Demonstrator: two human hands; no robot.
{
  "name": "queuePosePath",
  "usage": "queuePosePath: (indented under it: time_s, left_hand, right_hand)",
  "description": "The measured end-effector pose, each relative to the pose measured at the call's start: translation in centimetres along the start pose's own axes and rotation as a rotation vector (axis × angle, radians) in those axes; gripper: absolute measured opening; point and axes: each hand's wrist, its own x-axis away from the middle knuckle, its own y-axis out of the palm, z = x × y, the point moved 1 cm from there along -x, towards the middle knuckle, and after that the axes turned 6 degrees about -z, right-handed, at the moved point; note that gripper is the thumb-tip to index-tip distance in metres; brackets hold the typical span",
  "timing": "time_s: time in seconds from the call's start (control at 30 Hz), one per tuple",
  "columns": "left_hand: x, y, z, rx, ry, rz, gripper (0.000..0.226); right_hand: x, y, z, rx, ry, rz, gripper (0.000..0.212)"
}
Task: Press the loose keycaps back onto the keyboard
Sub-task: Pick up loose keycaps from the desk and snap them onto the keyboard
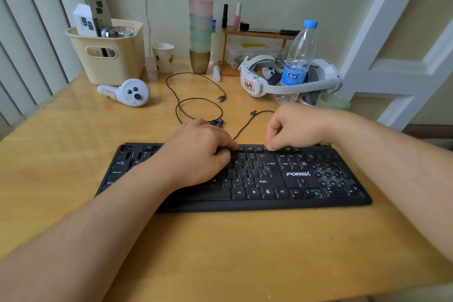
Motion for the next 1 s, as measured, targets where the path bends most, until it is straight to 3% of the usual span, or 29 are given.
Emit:
queuePosePath:
  time_s: [1.0]
  left_hand:
    - [0.1, 0.0, 0.1, -0.039, 0.016, 0.008, 0.035]
  right_hand:
    - [0.5, 1.4, 0.1, 0.03, 0.049, 0.125, 0.009]
